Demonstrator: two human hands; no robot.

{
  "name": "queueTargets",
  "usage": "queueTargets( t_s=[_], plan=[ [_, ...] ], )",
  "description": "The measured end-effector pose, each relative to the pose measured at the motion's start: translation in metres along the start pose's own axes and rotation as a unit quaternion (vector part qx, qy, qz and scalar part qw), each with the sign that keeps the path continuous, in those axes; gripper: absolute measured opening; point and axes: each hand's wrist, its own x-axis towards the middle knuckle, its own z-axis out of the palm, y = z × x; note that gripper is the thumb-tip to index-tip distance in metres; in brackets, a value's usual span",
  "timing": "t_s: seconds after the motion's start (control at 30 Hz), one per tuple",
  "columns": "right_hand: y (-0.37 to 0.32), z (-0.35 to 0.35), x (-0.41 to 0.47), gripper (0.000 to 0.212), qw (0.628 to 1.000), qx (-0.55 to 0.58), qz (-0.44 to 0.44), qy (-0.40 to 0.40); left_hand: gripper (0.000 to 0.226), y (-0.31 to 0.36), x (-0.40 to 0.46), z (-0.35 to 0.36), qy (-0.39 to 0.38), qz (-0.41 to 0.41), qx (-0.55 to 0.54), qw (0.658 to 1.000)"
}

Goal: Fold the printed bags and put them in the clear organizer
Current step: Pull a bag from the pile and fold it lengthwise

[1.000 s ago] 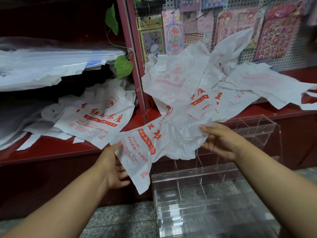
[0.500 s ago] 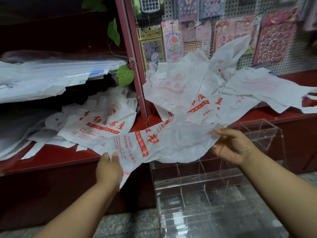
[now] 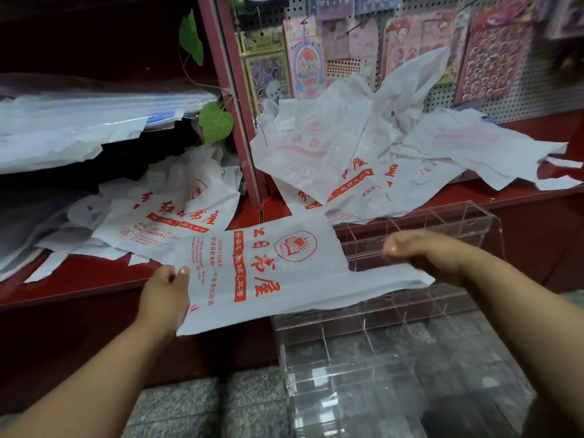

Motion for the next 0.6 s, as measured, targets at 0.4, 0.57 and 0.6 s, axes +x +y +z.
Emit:
queueTargets(
  t_s=[0.4,0.57,0.6],
  plan=[
    [0.012,0.077,0.03,0.025,0.989,0.085,0.081,0.094,0.024,0.006,-0.016,-0.007,-0.246,-0.124,-0.2,0.94],
    [-0.008,0.068,0.031,0.009,0.978,0.154,0.014,0.143,0.016,0.015,-0.012,-0.006,-0.178,-0.086,-0.221,0.955],
    [-0.013,0.064,0.03,0.009,0.975,0.155,-0.003,0.158,0.015,0.02,-0.011,-0.008,-0.162,-0.082,-0.239,0.954]
  ],
)
